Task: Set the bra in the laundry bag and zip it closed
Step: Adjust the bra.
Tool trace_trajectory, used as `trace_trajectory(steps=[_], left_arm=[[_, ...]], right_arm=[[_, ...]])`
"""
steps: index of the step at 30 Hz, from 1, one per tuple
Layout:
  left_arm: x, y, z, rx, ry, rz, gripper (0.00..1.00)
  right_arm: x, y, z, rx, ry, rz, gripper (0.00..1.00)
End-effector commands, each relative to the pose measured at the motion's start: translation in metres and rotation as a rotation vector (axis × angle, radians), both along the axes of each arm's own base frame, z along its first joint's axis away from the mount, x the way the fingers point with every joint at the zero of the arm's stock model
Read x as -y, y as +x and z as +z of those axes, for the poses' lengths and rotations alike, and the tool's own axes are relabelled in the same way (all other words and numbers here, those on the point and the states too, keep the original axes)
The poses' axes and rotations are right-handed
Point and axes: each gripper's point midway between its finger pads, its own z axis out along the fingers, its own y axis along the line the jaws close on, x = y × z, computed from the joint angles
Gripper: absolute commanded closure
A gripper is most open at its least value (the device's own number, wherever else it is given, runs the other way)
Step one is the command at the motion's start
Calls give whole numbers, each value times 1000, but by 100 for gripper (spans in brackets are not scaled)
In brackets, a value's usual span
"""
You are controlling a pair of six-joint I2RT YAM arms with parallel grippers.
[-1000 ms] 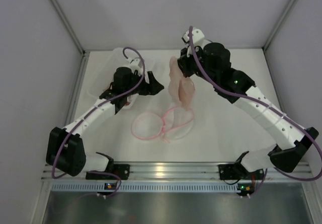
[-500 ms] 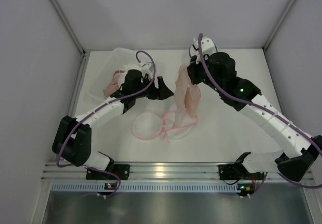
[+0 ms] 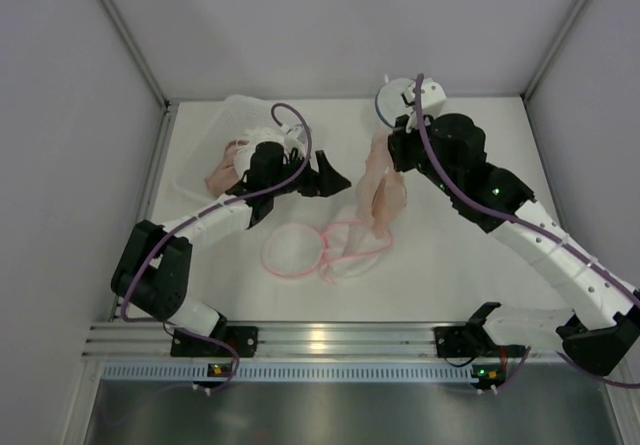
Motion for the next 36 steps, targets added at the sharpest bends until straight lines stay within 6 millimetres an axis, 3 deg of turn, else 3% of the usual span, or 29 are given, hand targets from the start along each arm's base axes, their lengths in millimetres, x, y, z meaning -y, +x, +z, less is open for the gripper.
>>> trace_trajectory(steps=[1, 8, 12, 15, 20, 25, 31, 36], left_arm=[[11, 2, 27, 124, -99, -40, 16], [9, 20, 31, 110, -122, 10, 14], [19, 16, 38, 119, -190, -53, 14], [21, 8, 52, 166, -260, -132, 14], [9, -16, 73, 318, -308, -326, 13], [0, -32, 79, 453, -271, -413, 13], [-1, -30, 77, 513, -228, -424, 13], [-2, -34, 92, 570, -231, -445, 13]], right_arm=[[7, -4, 48, 105, 94, 3, 100], [6, 0, 99, 214, 115, 26, 100], [4, -3, 124, 278, 113, 62, 100], [3, -5, 132, 310, 85, 88, 100], [-9, -14, 128, 337, 43, 198, 100], [-26, -25, 128, 356, 58, 370, 100], [-38, -35, 128, 371, 87, 509, 100], [-48, -37, 125, 356, 88, 567, 100]])
